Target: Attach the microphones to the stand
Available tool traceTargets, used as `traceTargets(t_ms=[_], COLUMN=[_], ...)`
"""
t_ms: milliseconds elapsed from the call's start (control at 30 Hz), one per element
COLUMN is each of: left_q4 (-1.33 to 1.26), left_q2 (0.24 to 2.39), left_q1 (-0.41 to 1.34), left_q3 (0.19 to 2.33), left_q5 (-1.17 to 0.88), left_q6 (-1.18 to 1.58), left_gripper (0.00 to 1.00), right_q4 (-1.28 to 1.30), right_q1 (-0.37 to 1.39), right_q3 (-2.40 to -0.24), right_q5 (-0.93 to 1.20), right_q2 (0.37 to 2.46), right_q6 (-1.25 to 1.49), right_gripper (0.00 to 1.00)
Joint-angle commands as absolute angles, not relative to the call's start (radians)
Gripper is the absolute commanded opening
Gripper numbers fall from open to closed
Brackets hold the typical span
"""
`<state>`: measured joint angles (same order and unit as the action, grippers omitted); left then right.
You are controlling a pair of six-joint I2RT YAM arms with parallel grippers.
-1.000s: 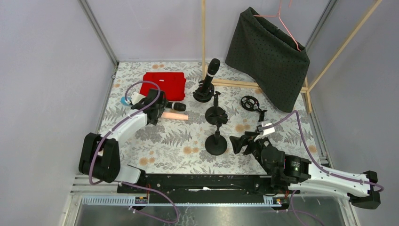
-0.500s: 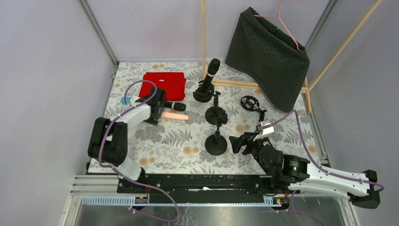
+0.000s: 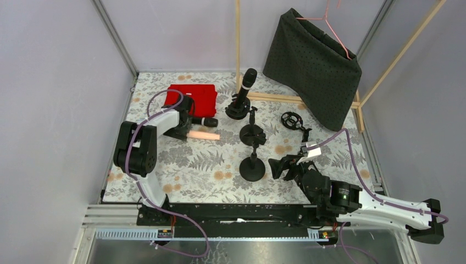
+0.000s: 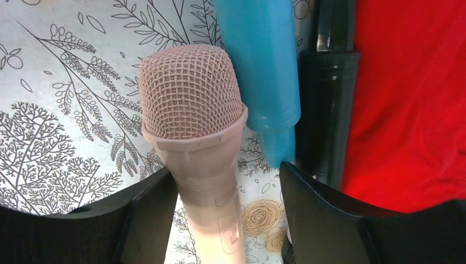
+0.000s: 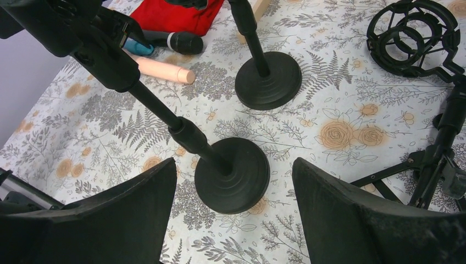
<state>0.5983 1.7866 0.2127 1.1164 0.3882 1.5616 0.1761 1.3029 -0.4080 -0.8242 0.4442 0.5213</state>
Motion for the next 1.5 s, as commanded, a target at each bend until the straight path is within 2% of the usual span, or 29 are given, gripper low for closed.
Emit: traceTargets(t_ms=[0,200,467,700,967,1200,1267,1367,1467], left_q4=[0.650,0.625,0.552,0.405,0.181,-0.063,-0.126,-0.173,-0.174], left_q2=[1.856,1.897,1.859,1.657,1.329,0.894,0.782,0.646,0.574], left_q1=[0.184,0.168,0.161,0.162,0.171,0.199,0.201,0.205,0.209], left_q3=[1.138,1.130,1.053,0.884,0.676,0.465,0.427,0.398,0.410], left_q5=[0.317,0.285,0.265,0.281,0.255,0.157,0.083,0.010,-0.037], left_q6=[1.589,1.586,1.552,1.448,1.215,0.961,0.861,0.785,0.743], left_gripper=[0.69,0.58,0.31,0.01,0.00,0.00,0.00,0.00,0.00], right_q4=[0.169,0.171,0.163,0.173,0.179,0.189,0.177,0.160,0.151], right_q1=[1.310,1.310,1.310,1.310,1.310,1.310,1.311,1.310,1.310], right_q3=[-0.408,-0.407,-0.391,-0.401,-0.415,-0.447,-0.456,-0.478,-0.511], right_q5=[-0.877,-0.887,-0.897,-0.904,-0.925,-0.940,-0.872,-0.661,-0.544], right_q2=[0.441,0.442,0.443,0.425,0.397,0.382,0.362,0.321,0.283], right_q6=[0.538,0.538,0.539,0.524,0.492,0.452,0.371,0.187,0.082], right_gripper=[0.84,0.84,0.85,0.85,0.85,0.86,0.90,0.92,0.95])
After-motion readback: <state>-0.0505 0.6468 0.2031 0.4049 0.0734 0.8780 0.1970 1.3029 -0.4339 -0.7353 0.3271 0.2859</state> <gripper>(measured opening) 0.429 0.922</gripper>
